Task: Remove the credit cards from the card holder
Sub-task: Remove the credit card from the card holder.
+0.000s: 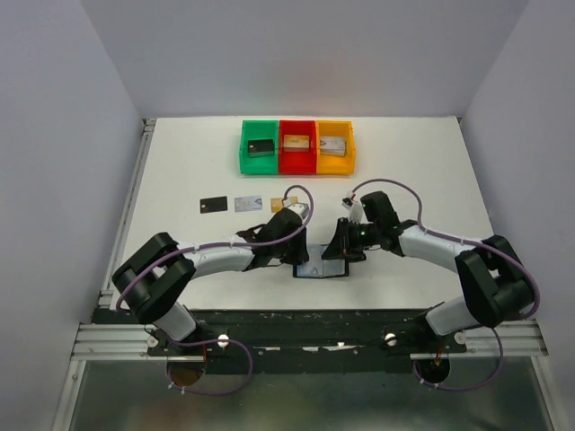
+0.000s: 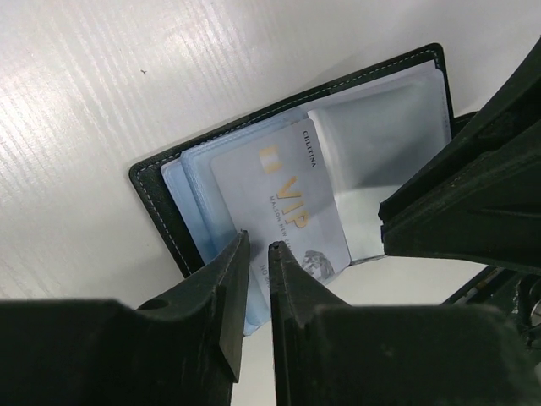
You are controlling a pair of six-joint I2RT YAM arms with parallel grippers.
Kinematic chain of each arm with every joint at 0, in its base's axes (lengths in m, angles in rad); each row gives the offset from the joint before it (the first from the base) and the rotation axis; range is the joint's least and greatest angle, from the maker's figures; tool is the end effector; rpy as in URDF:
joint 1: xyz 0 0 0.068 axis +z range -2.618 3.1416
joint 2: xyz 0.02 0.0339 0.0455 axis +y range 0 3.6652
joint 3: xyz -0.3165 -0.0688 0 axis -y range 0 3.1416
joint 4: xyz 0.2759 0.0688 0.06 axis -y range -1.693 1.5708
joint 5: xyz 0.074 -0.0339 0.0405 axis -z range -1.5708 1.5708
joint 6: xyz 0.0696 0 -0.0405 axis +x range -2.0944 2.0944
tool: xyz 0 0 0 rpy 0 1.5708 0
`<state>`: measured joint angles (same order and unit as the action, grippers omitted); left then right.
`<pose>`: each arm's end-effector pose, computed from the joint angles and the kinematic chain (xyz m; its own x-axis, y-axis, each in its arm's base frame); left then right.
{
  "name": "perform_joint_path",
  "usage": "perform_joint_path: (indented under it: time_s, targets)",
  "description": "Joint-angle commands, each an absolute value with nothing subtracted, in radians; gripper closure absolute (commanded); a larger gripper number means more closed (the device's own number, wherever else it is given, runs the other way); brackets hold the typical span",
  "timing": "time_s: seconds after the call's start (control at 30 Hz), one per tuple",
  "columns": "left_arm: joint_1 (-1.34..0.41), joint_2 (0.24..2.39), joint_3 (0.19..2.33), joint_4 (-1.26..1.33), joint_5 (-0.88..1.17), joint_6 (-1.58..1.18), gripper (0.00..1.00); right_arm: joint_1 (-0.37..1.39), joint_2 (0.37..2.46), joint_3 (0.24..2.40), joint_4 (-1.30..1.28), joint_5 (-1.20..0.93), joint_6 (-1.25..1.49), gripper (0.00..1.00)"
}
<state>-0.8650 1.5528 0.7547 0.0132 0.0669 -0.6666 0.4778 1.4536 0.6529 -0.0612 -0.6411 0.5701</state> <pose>0.2244 -0.2704 0.1729 -0.8488 0.0448 -0.5268 0.3375 0.8130 -0.4746 0.2496 0.1761 0.1730 -0.9530 -0.0064 -0.3030 -0.2375 0.6368 0.7335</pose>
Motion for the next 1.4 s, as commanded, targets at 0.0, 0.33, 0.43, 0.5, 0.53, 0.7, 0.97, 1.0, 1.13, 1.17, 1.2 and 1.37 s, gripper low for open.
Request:
perform_joint_path:
  time_s: [0.0, 0.33, 0.43, 0.5, 0.53, 0.7, 0.97, 1.0, 1.13, 1.17, 1.2, 1.37]
  targets:
    - [-0.862, 1.577, 0.767, 0.018, 0.069, -0.677, 0.73, 0.485, 1.509, 0.644, -0.063, -0.626, 0.548, 0.76]
    - [-0.862, 1.575, 0.723, 0.025, 0.051, -0.695, 0.74, 0.485, 1.585, 0.641, -0.075, -0.572, 0.548, 0.77]
    - [-0.861, 1.574, 0.719, 0.023, 0.048, -0.692, 0.74, 0.485, 1.589, 0.641, -0.072, -0.56, 0.551, 0.76]
    - [-0.862, 1.574, 0.716, 0.023, 0.046, -0.692, 0.74, 0.485, 1.592, 0.637, -0.064, -0.563, 0.555, 0.75]
    - [-0.862, 1.574, 0.718, 0.023, 0.046, -0.69, 0.74, 0.485, 1.597, 0.638, -0.064, -0.564, 0.554, 0.75]
    - [-0.862, 1.568, 0.704, 0.023, 0.04, -0.695, 0.74, 0.485, 1.62, 0.632, -0.051, -0.56, 0.558, 0.75]
    - [-0.859, 1.549, 0.684, 0.014, 0.031, -0.693, 0.74, 0.483, 1.623, 0.617, -0.028, -0.555, 0.569, 0.75]
    - [-0.859, 1.545, 0.684, 0.011, 0.028, -0.692, 0.74, 0.483, 1.621, 0.617, -0.028, -0.551, 0.571, 0.75]
    - [-0.856, 1.52, 0.683, 0.006, 0.029, -0.69, 0.73, 0.483, 1.597, 0.604, -0.02, -0.549, 0.577, 0.74]
    - [-0.854, 1.511, 0.686, 0.003, 0.031, -0.689, 0.72, 0.483, 1.583, 0.6, -0.015, -0.551, 0.578, 0.73]
    - [-0.854, 1.505, 0.69, 0.002, 0.029, -0.689, 0.69, 0.485, 1.568, 0.601, -0.017, -0.549, 0.58, 0.71]
    - [-0.854, 1.46, 0.722, -0.043, 0.025, -0.683, 0.59, 0.485, 1.482, 0.626, -0.09, -0.519, 0.568, 0.62]
